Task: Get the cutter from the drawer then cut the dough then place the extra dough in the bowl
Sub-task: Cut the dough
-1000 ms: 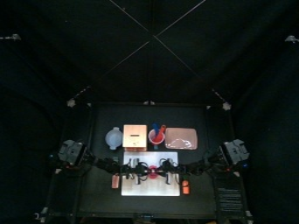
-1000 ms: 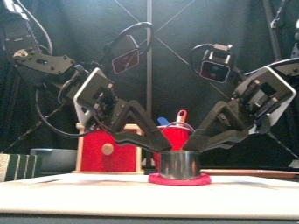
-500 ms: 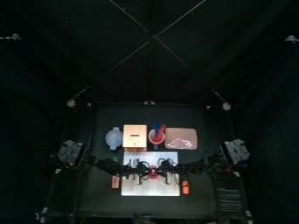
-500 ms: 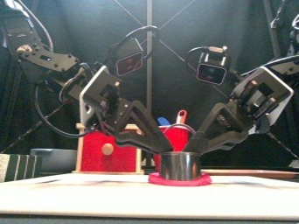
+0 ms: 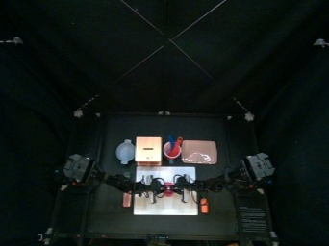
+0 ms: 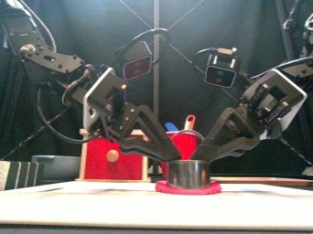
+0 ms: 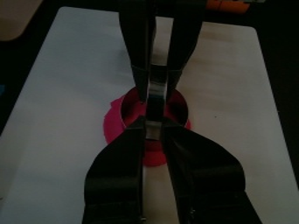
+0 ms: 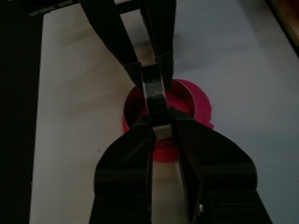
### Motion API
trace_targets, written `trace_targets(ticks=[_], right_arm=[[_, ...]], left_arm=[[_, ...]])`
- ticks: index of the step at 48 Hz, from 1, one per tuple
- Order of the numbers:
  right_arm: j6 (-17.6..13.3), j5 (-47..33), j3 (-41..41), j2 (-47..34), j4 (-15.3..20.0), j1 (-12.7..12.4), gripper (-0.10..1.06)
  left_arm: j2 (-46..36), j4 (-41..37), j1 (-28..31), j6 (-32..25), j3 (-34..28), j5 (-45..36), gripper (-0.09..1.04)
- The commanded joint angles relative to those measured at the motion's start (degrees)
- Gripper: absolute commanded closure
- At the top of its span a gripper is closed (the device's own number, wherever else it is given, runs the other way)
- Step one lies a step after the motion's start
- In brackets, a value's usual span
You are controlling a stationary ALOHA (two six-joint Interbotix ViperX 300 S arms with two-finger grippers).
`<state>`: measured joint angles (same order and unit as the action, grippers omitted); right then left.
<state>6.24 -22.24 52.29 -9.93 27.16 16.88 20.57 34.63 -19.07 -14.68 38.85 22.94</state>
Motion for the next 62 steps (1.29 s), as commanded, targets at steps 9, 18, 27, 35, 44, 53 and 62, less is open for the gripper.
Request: trace_targets(ticks=[9,18,27,35,44,53,62], right_arm=[[-1.0,3.6,0.6,-5.5,-0.9,0.4,0.47],[-1.1,3.9,0.8,-5.7,-0.7,0.3,0.47],[-1.1,3.9,0.8,-6.2,-0.6,0.0,0.47],[-1.2,3.9,0.7,-7.2,-0.4,0.0,0.47],[-1.3,4.0,0.6,-7.6,-0.3,0.0,0.47],[-1.3,4.0,1.0,-7.7,0.2,-0.1,0.47],[-1.3,4.0,0.9,-7.7,0.2,-0.3,0.47]], left_arm=[[5.3,-0.7,-5.3,0.4,1.1,-5.5,0.42],[5.3,-0.8,-5.1,0.4,1.5,-6.9,0.42],[5.3,-0.7,-4.8,0.4,1.5,-7.9,0.42],[5.3,-0.6,-4.8,0.4,1.5,-8.8,0.42],[5.0,-0.5,-4.8,0.4,1.6,-9.6,0.42],[5.1,-0.6,-4.8,0.4,1.6,-10.4,0.42],[5.2,-0.5,-4.8,0.4,1.6,-10.4,0.42]])
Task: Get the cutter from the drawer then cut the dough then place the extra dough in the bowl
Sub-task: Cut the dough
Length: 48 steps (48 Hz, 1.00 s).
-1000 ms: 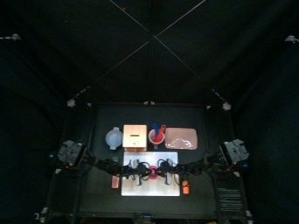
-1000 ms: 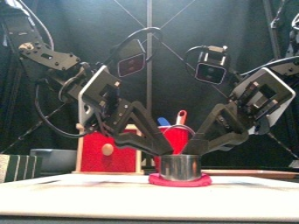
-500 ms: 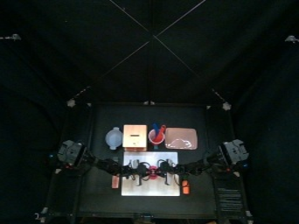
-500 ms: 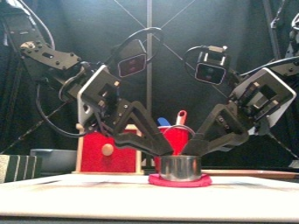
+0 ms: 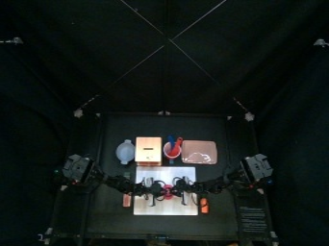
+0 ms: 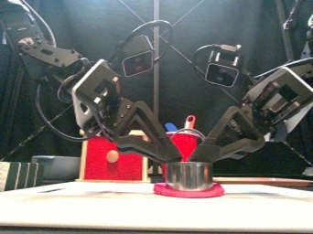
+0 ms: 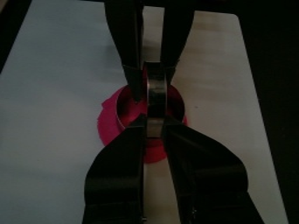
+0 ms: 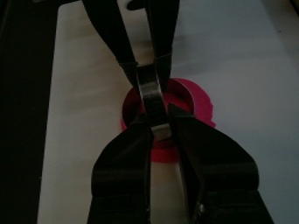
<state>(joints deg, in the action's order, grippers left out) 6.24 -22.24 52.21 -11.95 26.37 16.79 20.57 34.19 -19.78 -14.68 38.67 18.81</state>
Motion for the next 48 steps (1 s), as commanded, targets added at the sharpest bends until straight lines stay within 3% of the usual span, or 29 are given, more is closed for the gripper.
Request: trace_targets(ticks=[1,9,25,48], right_arm=[[-1.3,4.0,1.0,-5.7,1.0,-0.2,0.47],[-1.2,4.0,0.8,-5.7,0.9,-0.7,0.47],[-0.7,3.7,0.4,-5.7,-0.6,-4.4,0.47],[-0.5,3.3,-0.4,-5.7,-2.7,-6.7,0.47]], left_arm=[[5.2,-0.2,-4.1,0.4,1.8,-6.2,0.42],[5.3,-0.2,-4.1,0.4,1.8,-6.2,0.42],[5.1,-0.3,-1.1,0.4,2.1,-6.7,0.42],[4.7,-1.6,2.2,0.4,1.9,-7.1,0.42]])
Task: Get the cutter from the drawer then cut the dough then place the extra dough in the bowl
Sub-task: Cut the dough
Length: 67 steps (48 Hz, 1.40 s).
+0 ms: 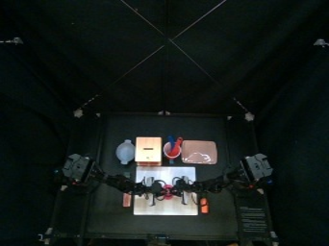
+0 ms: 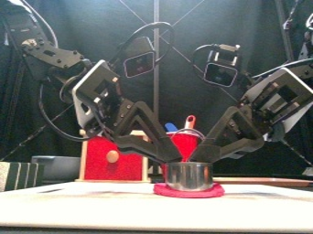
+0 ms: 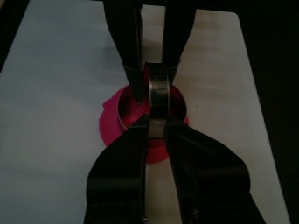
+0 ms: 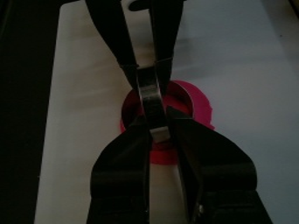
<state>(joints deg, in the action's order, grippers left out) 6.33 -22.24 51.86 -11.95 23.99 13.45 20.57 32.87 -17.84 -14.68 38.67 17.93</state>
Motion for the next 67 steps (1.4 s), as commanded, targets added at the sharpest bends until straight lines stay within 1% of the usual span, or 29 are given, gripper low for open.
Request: trace_targets(ticks=[1,6,10,21,26,33,39,46,50,59,67], right_arm=[[-0.6,3.3,0.0,-5.7,-0.6,-3.5,0.47],[-0.7,3.3,-0.6,-5.7,-2.3,-4.7,0.47],[-0.8,3.6,-1.0,-5.7,-3.3,-5.1,0.47],[-0.9,5.0,-1.8,-4.7,-4.0,-4.7,0.47],[-0.9,5.8,-1.8,-3.8,-4.1,-4.7,0.47],[-0.8,6.6,-0.6,-0.4,-4.7,-4.7,0.47],[-0.8,6.7,0.2,3.1,-6.2,-4.7,0.47],[-1.1,6.9,0.3,5.5,-8.5,-4.7,0.45],[-1.1,7.3,0.0,6.1,-9.5,-4.7,0.45],[-1.1,7.4,-0.8,6.3,-9.9,-4.7,0.45],[-1.1,7.4,-1.2,6.7,-10.6,-4.5,0.42]], left_arm=[[4.7,-0.4,0.4,0.4,1.8,-6.2,0.42],[4.6,-1.5,1.6,0.4,1.9,-6.2,0.42],[4.5,-2.3,2.3,0.4,1.8,-6.4,0.42],[2.5,-4.5,2.4,0.4,2.1,-6.3,0.42],[1.5,-5.8,2.4,0.4,2.2,-6.2,0.4],[-0.1,-6.0,2.5,0.4,2.8,-4.9,0.4],[-0.8,-5.9,2.7,0.4,3.6,-2.3,0.39],[-1.4,-5.8,2.9,0.4,3.7,-0.9,0.34],[-2.2,-5.8,3.2,0.4,3.7,-0.6,0.28],[-3.5,-5.7,3.3,0.4,3.6,1.6,0.17],[-4.7,-5.9,3.3,0.3,2.9,2.4,0.14]])
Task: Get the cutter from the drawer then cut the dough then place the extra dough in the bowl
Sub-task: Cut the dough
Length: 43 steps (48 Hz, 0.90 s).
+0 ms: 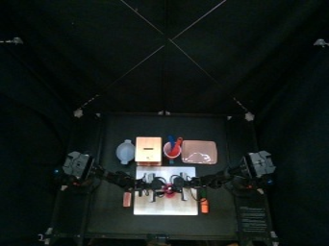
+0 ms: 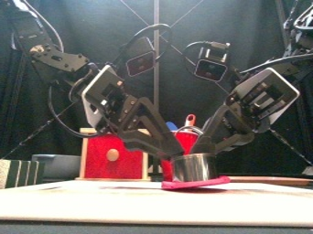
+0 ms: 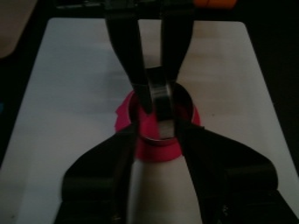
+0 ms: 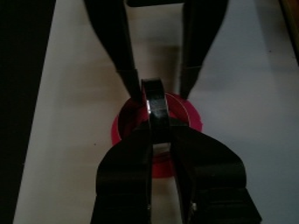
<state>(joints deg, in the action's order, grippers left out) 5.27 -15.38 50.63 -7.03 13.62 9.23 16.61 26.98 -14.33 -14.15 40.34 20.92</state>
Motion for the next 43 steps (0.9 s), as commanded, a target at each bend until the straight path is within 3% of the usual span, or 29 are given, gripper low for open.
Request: trace_targets(ticks=[1,19,43], right_arm=[[-0.2,0.5,-0.1,1.8,-0.4,-0.2,0.4],[-0.2,0.5,-1.0,3.3,-0.9,0.2,0.07],[0.0,1.3,-3.4,4.1,-1.7,-0.3,0.06]], left_arm=[[-1.1,-0.1,-0.1,-0.4,1.1,-0.7,0.14],[-6.2,-0.9,-0.2,-0.2,2.4,-0.4,0.15],[-9.2,-4.7,-1.6,-0.2,2.9,1.3,0.16]])
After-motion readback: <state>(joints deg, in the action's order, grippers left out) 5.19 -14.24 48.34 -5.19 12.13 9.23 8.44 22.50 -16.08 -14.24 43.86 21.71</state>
